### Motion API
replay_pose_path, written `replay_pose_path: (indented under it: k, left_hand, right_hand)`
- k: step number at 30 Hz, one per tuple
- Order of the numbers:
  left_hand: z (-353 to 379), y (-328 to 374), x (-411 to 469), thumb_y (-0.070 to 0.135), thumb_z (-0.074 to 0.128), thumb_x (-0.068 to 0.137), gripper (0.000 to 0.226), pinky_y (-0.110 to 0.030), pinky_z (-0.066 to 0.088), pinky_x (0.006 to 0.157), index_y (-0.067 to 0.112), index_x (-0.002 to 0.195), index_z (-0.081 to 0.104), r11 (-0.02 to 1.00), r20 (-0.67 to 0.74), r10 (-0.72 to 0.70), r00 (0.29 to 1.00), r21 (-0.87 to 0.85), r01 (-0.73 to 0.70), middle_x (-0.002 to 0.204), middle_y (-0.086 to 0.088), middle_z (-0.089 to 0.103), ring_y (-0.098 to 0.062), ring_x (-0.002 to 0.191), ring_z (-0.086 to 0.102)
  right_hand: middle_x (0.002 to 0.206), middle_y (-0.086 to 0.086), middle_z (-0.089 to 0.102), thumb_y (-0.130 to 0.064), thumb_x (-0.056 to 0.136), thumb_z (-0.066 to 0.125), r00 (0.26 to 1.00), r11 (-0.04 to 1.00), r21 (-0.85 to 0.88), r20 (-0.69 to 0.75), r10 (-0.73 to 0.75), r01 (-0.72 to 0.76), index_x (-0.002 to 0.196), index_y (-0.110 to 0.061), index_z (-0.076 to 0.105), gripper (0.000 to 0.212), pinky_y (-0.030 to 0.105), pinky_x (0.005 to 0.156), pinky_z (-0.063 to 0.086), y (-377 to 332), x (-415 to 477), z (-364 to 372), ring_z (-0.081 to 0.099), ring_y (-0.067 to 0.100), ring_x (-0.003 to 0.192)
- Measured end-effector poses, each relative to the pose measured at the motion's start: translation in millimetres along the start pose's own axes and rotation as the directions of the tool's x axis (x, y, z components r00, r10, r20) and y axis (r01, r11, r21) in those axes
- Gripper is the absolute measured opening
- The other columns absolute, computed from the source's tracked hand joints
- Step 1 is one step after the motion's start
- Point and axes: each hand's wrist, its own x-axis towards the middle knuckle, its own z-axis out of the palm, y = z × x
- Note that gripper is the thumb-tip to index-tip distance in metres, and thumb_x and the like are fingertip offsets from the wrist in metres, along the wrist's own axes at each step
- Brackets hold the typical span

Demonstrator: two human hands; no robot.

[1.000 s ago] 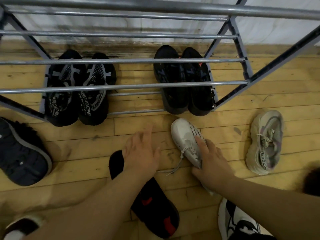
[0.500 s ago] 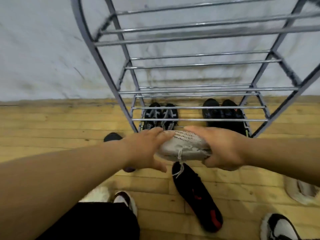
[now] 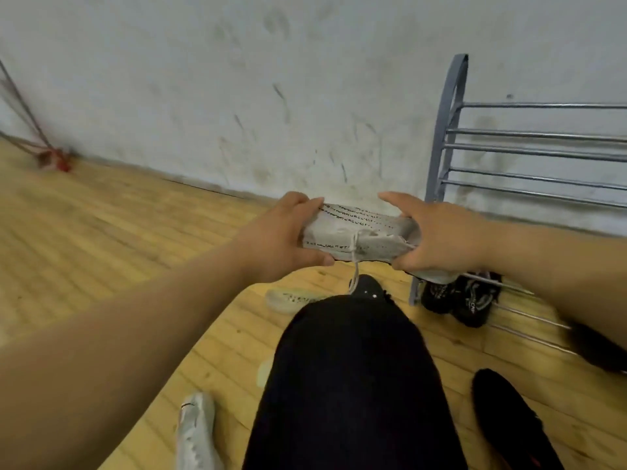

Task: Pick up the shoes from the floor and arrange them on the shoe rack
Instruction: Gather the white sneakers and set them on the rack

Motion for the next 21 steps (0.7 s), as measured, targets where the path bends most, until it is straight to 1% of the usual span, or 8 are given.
replay_pose_path:
  k: [4,7,10,13,15,16,19,21]
  left_hand:
    - [30.8,-45.4,-35.7,0.059,0.080,0.075,0.102,-0.029,0.036,0.109,0.024,0.158,0.031,0.969,-0.077,-0.145,0.986,-0.212,0.126,0.146,0.007,0.039,-0.012,0.130,0.043]
    - [67.3,-73.1,-64.2,0.054,0.082,0.076,0.096,-0.024,0.035,0.101,0.027,0.156,0.035,0.925,-0.058,-0.231,0.971,-0.324,0.200,0.136,0.014,0.041,-0.003,0.118,0.041]
    - [106.9,-95.3,-88.7,0.047,0.085,0.077,0.094,-0.022,0.033,0.104,0.027,0.155,0.036,0.877,-0.002,-0.282,0.959,-0.406,0.257,0.136,0.014,0.042,0.000,0.119,0.040]
    - [146.4,-121.4,-113.3,0.055,0.085,0.071,0.106,-0.026,0.033,0.109,0.029,0.158,0.030,0.828,0.063,-0.387,0.920,-0.416,0.377,0.149,0.008,0.043,-0.011,0.132,0.043]
    - [175.0,-143.0,-139.4,0.059,0.085,0.069,0.114,-0.037,0.033,0.116,0.032,0.160,0.023,0.745,0.163,-0.517,0.840,-0.397,0.536,0.159,0.003,0.035,-0.019,0.142,0.037]
    - [188.1,-153.9,-154.5,0.061,0.085,0.069,0.116,-0.040,0.031,0.118,0.032,0.161,0.019,0.685,0.217,-0.591,0.777,-0.374,0.625,0.162,-0.001,0.030,-0.022,0.145,0.034]
    - [227.8,-181.0,-207.6,0.066,0.082,0.069,0.120,-0.044,0.034,0.116,0.030,0.162,0.016,0.476,0.329,-0.778,0.535,-0.249,0.844,0.164,-0.009,0.027,-0.030,0.147,0.032]
    - [254.3,-189.1,-240.3,0.072,0.078,0.067,0.124,-0.046,0.041,0.110,0.032,0.163,0.009,0.380,0.411,-0.820,0.398,-0.131,0.916,0.162,-0.014,0.027,-0.036,0.143,0.037]
  right_hand:
    - [0.143,-0.001,0.055,-0.047,0.072,0.086,0.992,0.996,-0.079,0.120,-0.038,0.048,0.162,-0.041,0.010,0.118,0.035,0.096,0.047,-45.5,40.6,0.2,0.058,0.023,0.114]
    - [0.148,0.002,0.053,-0.049,0.076,0.082,0.963,0.954,-0.270,0.264,-0.058,0.132,0.163,-0.037,0.011,0.113,0.035,0.095,0.047,-84.5,59.7,14.1,0.057,0.025,0.120]
    - [0.135,0.003,0.059,-0.044,0.077,0.080,0.923,0.912,-0.359,0.381,-0.052,0.200,0.163,-0.034,0.015,0.108,0.037,0.089,0.053,-111.1,66.8,46.5,0.060,0.026,0.108]
    - [0.118,0.000,0.059,-0.047,0.078,0.074,0.922,0.888,-0.403,0.383,-0.057,0.223,0.157,-0.032,0.022,0.095,0.040,0.080,0.056,-113.1,59.6,99.1,0.059,0.027,0.096]
    - [0.126,0.003,0.058,-0.048,0.080,0.068,0.913,0.908,-0.376,0.408,-0.017,0.185,0.156,-0.032,0.022,0.090,0.047,0.084,0.057,-110.6,49.7,140.3,0.059,0.032,0.104]
    - [0.130,0.004,0.058,-0.047,0.082,0.066,0.898,0.924,-0.344,0.441,0.004,0.165,0.158,-0.032,0.019,0.091,0.048,0.086,0.056,-111.3,45.8,157.1,0.058,0.034,0.108]
    - [0.133,0.004,0.059,-0.045,0.084,0.065,0.880,0.923,-0.317,0.472,-0.044,0.216,0.158,-0.036,0.017,0.088,0.048,0.088,0.053,-121.6,48.6,181.5,0.058,0.036,0.112]
    - [0.130,0.004,0.061,-0.045,0.084,0.065,0.880,0.906,-0.319,0.462,-0.108,0.278,0.157,-0.034,0.020,0.087,0.046,0.085,0.055,-130.1,55.2,186.0,0.060,0.035,0.111]
